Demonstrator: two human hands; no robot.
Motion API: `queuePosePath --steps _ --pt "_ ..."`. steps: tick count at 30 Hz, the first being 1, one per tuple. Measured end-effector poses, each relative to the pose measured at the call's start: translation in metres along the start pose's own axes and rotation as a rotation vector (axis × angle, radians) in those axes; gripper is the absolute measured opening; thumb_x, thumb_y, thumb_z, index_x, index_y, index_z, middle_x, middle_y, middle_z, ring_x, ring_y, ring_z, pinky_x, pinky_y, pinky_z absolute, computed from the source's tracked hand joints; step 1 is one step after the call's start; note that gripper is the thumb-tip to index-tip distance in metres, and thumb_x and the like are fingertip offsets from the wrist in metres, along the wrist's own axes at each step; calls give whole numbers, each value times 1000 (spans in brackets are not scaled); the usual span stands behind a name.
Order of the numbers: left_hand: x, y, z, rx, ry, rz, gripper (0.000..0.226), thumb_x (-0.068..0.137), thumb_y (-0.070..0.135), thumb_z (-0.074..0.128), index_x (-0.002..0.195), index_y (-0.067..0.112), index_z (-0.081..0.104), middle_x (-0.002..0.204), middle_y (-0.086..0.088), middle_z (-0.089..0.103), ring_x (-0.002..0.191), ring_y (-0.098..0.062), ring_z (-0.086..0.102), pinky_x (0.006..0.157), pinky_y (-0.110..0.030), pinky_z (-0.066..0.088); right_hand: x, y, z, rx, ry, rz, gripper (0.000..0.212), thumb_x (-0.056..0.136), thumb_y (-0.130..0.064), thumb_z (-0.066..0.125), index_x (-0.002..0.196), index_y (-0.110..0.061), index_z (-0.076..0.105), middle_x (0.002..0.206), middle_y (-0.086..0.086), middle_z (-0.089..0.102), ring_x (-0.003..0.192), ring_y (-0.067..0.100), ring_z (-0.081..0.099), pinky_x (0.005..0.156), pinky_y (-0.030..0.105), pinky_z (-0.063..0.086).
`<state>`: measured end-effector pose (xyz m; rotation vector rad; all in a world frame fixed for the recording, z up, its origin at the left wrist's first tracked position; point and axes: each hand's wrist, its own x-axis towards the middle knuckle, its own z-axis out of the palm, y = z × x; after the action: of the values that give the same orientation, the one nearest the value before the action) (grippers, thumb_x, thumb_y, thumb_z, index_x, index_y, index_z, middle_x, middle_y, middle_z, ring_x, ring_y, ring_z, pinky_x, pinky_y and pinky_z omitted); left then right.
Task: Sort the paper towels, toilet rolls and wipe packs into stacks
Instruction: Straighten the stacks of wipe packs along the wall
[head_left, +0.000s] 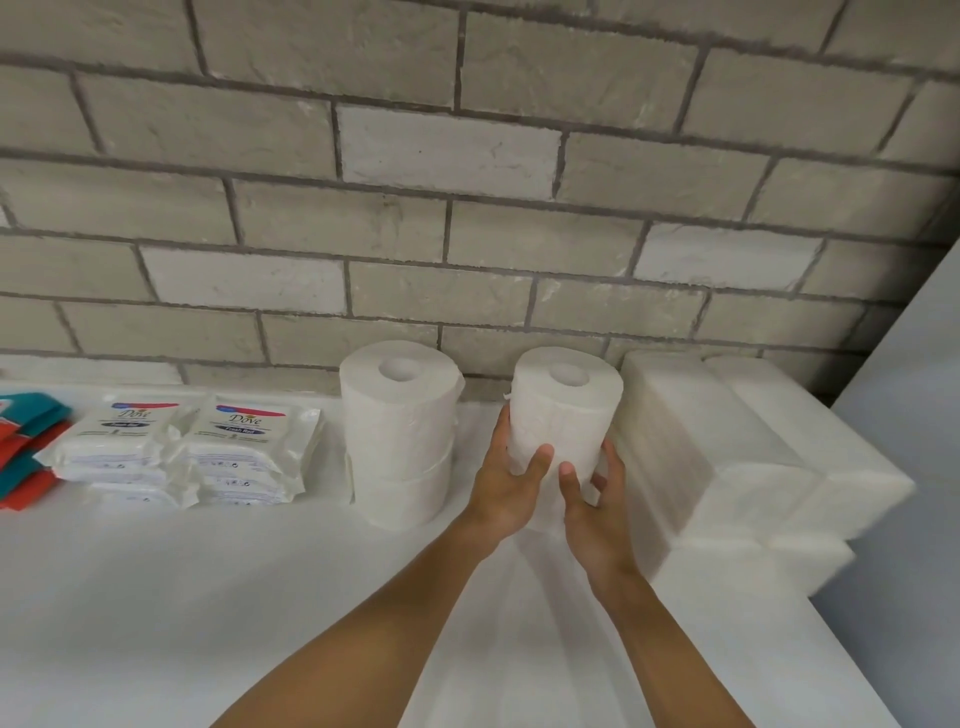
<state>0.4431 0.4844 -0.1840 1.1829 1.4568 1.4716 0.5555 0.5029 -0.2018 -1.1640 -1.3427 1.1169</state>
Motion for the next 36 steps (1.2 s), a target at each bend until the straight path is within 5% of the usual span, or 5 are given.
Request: queuePosePath --steps 14,18,23,27,36 --pt "-26 -13 -49 58 -8 -75 52 95 38 54 143 20 43 142 10 47 131 -15 47 108 -35 43 -16 0 30 -32 -4 2 60 94 -43 53 148 -33 27 143 4 44 133 23 44 103 43 47" --pt "-51 0 -80 -38 29 -60 15 92 16 64 103 10 72 103 0 74 98 -22 70 87 -34 56 -15 -3 29 -51 -10 65 59 93 -54 47 147 -41 26 149 7 38 135 23 41 106 45 43" --pt "-63 9 -113 -87 399 123 30 87 17 71 68 3 51 68 -16 51 61 -19 48 62 -29 44 -11 -14 28 -2 -25 63 66 91 -56 48 149 -41 22 156 4 28 142 21 32 113 47 36" --pt "-49 5 -133 54 591 71 33 82 37 73 99 25 47 102 3 50 89 -13 47 74 -20 41 -13 -16 34 36 -61 14 74 87 -59 49 151 -42 15 157 -3 27 142 21 32 113 48 35" --pt "-37 -9 -147 21 253 -9 77 78 30 79 143 28 38 129 10 56 120 -12 55 94 -29 50 -15 -10 50 41 -38 4 75 86 -54 60 148 -41 21 150 2 35 138 25 39 109 52 41"
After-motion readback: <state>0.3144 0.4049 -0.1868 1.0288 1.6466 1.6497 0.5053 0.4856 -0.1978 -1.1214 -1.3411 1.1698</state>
